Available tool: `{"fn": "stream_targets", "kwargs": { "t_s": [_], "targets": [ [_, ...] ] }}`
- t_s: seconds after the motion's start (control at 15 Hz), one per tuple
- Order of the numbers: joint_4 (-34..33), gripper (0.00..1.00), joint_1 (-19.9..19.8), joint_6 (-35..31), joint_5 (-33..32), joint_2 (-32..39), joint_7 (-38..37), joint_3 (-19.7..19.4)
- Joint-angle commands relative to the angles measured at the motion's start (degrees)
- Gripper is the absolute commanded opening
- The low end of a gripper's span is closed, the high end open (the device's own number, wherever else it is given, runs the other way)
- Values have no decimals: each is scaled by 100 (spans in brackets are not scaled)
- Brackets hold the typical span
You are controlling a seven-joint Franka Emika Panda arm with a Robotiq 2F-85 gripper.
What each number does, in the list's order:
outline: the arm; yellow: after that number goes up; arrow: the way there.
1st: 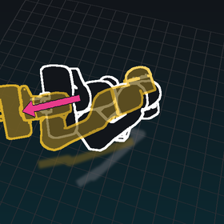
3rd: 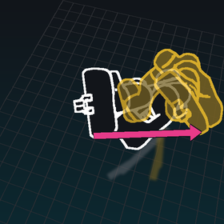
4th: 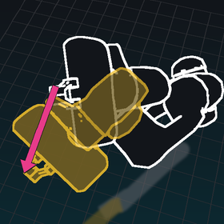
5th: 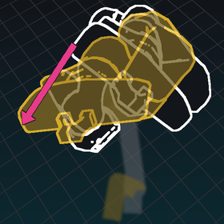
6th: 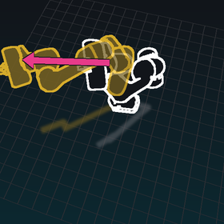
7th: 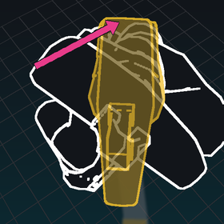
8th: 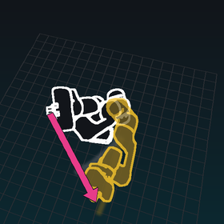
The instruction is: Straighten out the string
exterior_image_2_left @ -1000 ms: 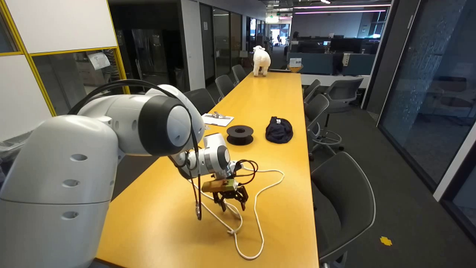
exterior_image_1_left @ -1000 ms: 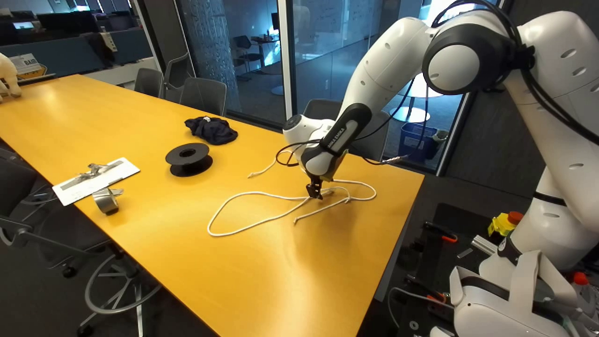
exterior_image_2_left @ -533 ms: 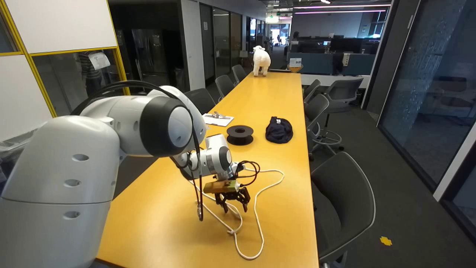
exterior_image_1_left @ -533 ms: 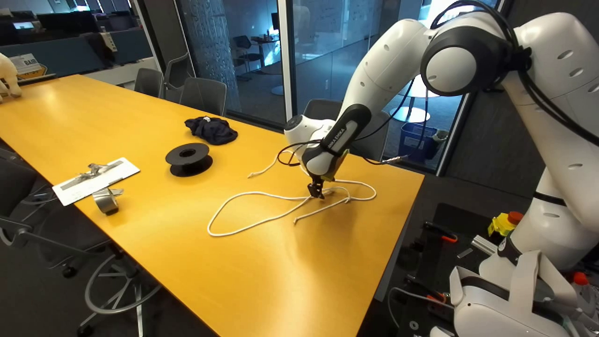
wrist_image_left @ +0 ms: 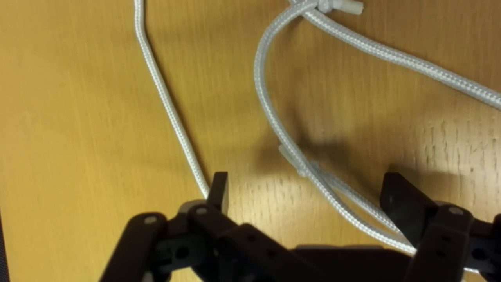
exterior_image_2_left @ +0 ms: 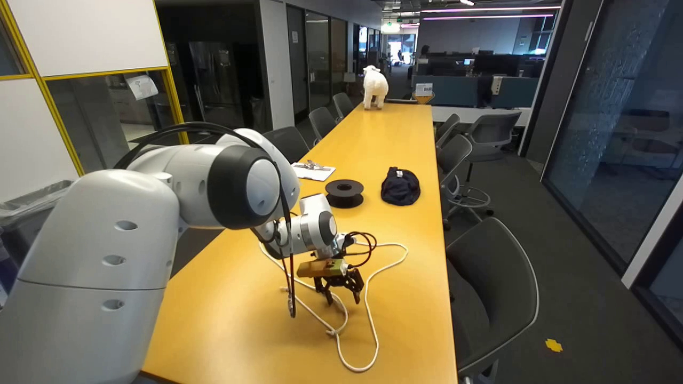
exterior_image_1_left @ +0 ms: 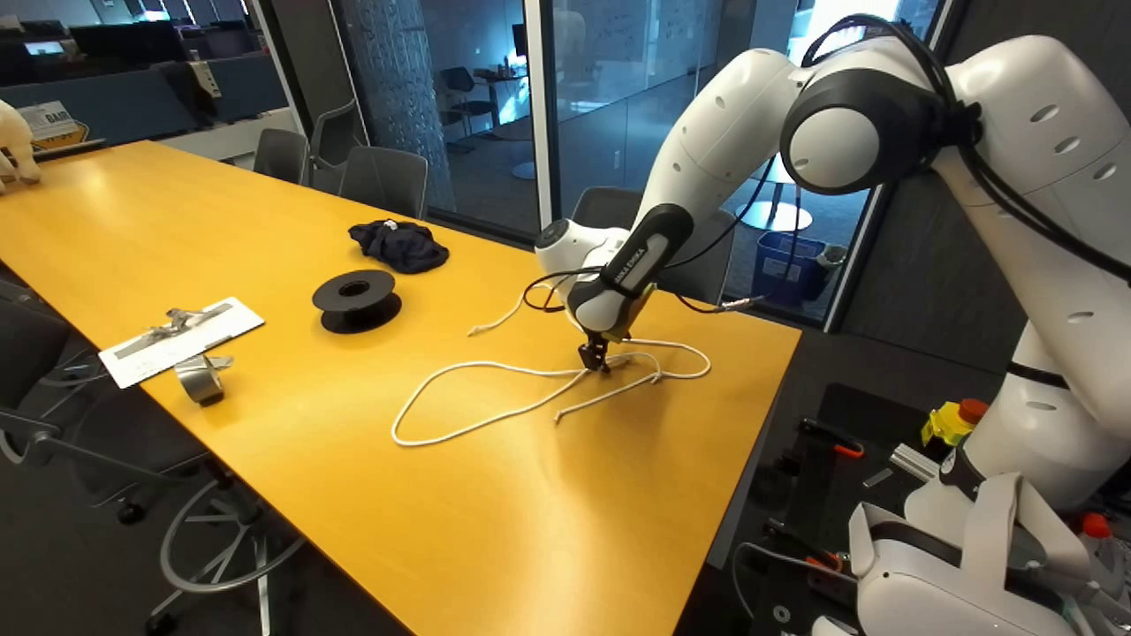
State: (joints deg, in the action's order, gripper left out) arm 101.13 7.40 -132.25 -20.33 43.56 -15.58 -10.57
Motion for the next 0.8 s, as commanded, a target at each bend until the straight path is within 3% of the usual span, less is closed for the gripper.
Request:
{"fn": "stream_targets", "kwargs": {
  "t_s": [0.0, 0.73],
  "targets": [
    [-307, 100, 78, 41, -70, 187, -228, -98],
    [-691, 100, 417, -111, -282, 480, -1347, -511]
  ]
}}
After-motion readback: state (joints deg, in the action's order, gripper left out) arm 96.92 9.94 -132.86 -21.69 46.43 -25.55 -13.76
